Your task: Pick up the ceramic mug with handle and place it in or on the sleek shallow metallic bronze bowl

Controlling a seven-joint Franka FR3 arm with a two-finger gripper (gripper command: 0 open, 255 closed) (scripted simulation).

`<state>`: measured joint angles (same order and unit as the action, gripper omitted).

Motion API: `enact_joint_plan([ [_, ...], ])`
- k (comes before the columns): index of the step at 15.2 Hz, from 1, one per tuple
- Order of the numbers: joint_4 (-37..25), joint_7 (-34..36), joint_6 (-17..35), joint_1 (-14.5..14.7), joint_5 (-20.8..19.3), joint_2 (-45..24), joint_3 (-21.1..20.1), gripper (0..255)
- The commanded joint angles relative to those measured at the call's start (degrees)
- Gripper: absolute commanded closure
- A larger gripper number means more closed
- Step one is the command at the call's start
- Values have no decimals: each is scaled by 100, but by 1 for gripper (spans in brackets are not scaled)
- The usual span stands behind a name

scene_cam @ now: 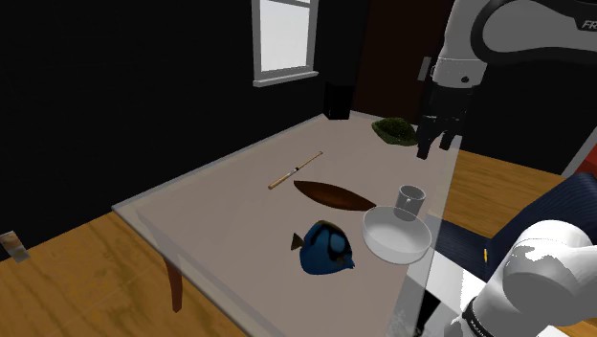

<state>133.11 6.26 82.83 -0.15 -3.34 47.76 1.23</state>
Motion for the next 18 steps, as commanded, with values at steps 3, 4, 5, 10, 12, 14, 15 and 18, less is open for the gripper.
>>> enact_joint_plan([
  [3, 283, -128, 320, -80, -108, 8, 208, 0],
  [4, 415, -192, 483, -121, -163, 0, 315, 0],
  [5, 541, -256, 648, -164, -217, -17, 422, 0],
  [10, 1071, -579, 1509, -386, -480, -237, 980, 0],
  [12, 1233, -712, 1871, -471, -577, -392, 1215, 0],
  [14, 1366, -849, 2242, -548, -662, -588, 1455, 0],
  [15, 1422, -920, 2431, -584, -699, -701, 1577, 0],
  [18, 1540, -1146, 3009, -668, -779, -1101, 1953, 0],
])
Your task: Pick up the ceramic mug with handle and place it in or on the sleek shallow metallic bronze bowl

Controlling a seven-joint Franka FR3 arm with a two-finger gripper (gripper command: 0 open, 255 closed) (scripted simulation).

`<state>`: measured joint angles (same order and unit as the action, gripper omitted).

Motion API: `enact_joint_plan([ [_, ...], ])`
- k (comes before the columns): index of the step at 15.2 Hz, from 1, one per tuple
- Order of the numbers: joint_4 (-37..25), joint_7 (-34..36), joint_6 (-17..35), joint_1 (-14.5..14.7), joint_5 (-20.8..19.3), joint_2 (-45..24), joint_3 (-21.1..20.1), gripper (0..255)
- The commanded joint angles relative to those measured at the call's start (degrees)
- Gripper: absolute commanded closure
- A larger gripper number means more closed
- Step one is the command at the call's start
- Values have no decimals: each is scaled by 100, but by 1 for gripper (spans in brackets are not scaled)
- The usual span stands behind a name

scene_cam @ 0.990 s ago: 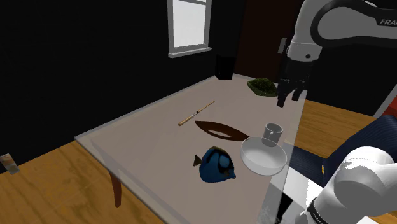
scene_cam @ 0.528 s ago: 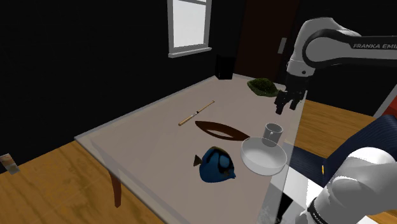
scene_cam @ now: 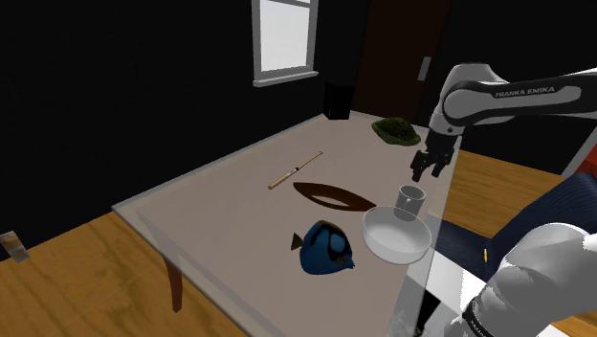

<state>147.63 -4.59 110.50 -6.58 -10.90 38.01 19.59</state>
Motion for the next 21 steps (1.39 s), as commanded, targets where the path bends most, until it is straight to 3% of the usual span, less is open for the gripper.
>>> enact_joint_plan([
  [1, 111, -142, 437, -43, -36, -279, 247, 0],
  [6, 107, -629, 1411, -40, 61, -1185, 921, 0],
  [14, 416, -751, 2174, 51, 154, -1651, 1112, 0],
  [21, 416, -751, 2174, 51, 155, -1651, 1112, 0],
])
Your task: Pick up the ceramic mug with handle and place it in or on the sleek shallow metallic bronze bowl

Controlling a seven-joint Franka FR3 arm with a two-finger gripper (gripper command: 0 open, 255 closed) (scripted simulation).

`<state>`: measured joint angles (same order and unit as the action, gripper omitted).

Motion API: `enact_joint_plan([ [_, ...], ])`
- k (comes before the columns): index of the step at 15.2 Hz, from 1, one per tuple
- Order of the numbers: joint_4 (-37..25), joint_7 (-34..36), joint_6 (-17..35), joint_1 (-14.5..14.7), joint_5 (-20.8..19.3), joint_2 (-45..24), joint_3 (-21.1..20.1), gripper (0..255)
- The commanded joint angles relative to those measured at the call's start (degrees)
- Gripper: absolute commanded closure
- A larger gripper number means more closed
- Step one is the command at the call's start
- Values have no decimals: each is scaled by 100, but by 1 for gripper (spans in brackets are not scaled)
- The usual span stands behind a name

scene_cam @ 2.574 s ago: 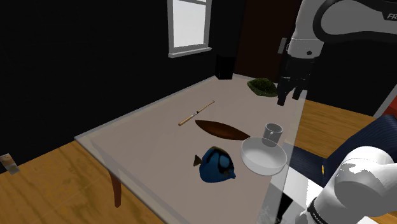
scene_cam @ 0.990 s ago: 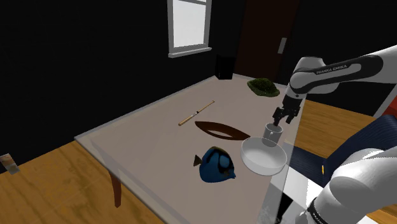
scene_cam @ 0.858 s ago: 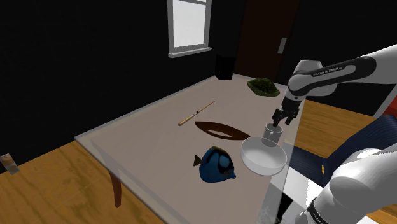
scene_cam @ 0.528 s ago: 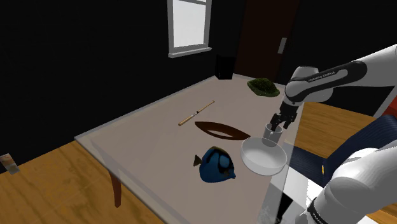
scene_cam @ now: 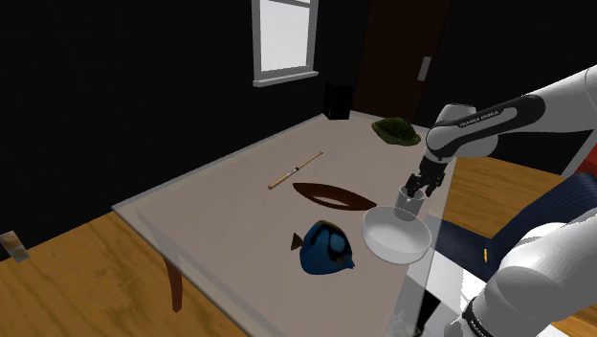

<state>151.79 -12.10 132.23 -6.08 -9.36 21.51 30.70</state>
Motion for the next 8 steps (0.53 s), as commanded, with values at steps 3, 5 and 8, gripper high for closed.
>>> enact_joint_plan([
  [3, 0, 0, 0, 0, 0, 0, 0, 255],
  [5, 0, 0, 0, 0, 0, 0, 0, 255],
  [8, 0, 0, 0, 0, 0, 0, 0, 255],
])
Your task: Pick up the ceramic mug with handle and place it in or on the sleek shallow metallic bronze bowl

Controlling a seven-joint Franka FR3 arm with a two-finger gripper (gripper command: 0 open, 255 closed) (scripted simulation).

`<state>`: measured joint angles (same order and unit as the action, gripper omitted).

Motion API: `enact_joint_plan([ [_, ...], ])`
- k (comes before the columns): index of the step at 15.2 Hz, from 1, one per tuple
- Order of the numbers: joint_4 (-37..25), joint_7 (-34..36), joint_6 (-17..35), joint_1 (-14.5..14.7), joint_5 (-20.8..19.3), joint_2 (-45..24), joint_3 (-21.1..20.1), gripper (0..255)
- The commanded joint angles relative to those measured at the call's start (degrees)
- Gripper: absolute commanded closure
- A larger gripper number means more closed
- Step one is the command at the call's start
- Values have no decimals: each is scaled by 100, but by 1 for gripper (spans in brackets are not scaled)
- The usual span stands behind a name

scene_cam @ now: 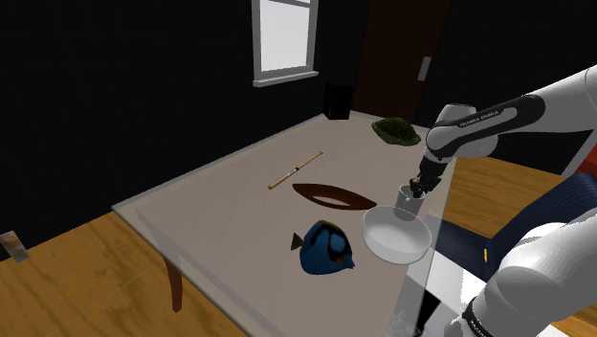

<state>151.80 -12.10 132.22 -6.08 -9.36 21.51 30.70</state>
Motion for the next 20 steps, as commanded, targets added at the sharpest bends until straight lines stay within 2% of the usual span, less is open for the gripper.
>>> enact_joint_plan([
  [1, -1, 0, 1, 0, 0, 0, 0, 255],
  [3, -1, 0, 2, 1, 1, -1, 0, 255],
  [20, -789, 217, -1543, -98, -67, 780, -369, 255],
])
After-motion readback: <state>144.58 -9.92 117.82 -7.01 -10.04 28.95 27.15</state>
